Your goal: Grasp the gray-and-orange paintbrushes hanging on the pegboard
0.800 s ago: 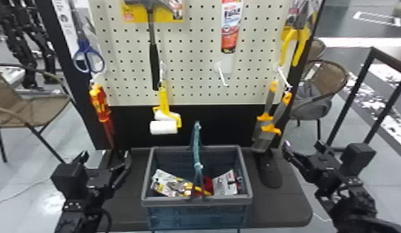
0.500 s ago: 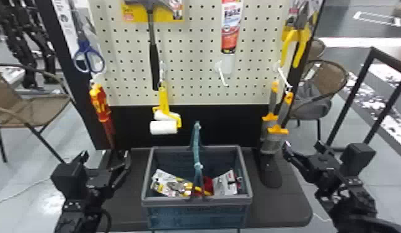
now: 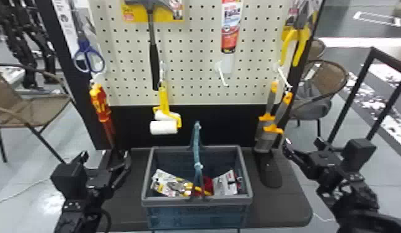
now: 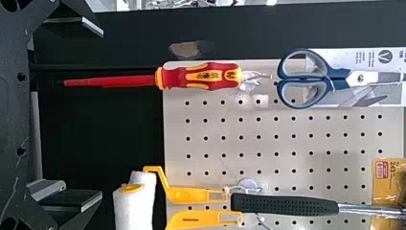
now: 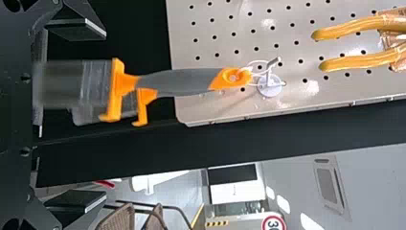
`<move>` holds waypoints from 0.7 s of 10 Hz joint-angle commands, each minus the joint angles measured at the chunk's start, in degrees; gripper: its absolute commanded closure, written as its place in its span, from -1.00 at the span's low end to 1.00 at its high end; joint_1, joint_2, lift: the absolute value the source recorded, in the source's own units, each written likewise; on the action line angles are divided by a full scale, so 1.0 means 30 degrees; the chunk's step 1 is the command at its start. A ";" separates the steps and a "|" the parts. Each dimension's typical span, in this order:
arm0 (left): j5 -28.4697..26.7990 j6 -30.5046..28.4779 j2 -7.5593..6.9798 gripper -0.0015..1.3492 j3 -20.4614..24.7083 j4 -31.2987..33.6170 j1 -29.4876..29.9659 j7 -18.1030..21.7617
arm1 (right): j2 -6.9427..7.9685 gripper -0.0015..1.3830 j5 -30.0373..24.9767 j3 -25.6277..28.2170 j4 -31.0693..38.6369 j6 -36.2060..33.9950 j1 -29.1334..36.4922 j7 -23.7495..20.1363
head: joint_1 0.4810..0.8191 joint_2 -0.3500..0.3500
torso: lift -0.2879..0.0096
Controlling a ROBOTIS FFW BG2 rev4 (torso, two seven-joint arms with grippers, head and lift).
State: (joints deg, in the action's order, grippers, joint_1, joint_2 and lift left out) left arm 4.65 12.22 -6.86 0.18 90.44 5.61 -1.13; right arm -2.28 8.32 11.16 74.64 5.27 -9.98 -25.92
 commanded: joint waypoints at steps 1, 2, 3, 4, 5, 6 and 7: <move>0.0031 -0.0001 0.0003 -0.82 -0.0030 0.0000 0.0007 -0.0004 | -0.0383 -0.82 -0.0021 0.0000 -0.0036 -0.0352 -0.0481 -0.0295 | -0.60 0.00 | 0.26; 0.0031 0.0029 0.0003 -0.82 -0.0030 0.0000 -0.0023 -0.0004 | -0.0559 -0.82 0.0008 0.0000 -0.0036 -0.0499 -0.0744 -0.0500 | -0.60 0.00 | 0.26; 0.0031 0.0029 0.0062 -0.82 -0.0030 0.0000 -0.0023 -0.0004 | -0.0705 -0.82 0.0038 0.0000 -0.0065 -0.0762 -0.1008 -0.0793 | -0.60 0.00 | 0.26; 0.0060 0.0029 0.0091 -0.82 0.0000 0.0000 -0.0023 0.0025 | -0.0852 -0.82 0.0067 0.0000 -0.0182 -0.1084 -0.1301 -0.1262 | -0.60 0.00 | 0.26; 0.0060 0.0029 0.0149 -0.82 0.0029 0.0000 -0.0023 0.0025 | -0.1057 -0.82 0.0126 0.0000 -0.0504 -0.1260 -0.1682 -0.1965 | -0.60 0.00 | 0.26; 0.0060 0.0029 0.0208 -0.82 0.0029 0.0000 -0.0052 0.0084 | -0.1320 -0.82 0.0155 0.0000 -0.1149 -0.1465 -0.2297 -0.2991 | -0.60 0.00 | 0.26; 0.0060 0.0029 0.0296 -0.82 -0.0030 0.0000 -0.0081 0.0113 | -0.1584 -0.82 0.0038 -0.0029 -0.1852 -0.1465 -0.2971 -0.3957 | -0.60 0.00 | 0.26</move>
State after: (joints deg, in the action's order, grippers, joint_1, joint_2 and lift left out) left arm 4.83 12.31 -6.11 0.18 90.44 5.43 -0.82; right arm -6.55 8.63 11.15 70.40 0.94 -17.63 -37.45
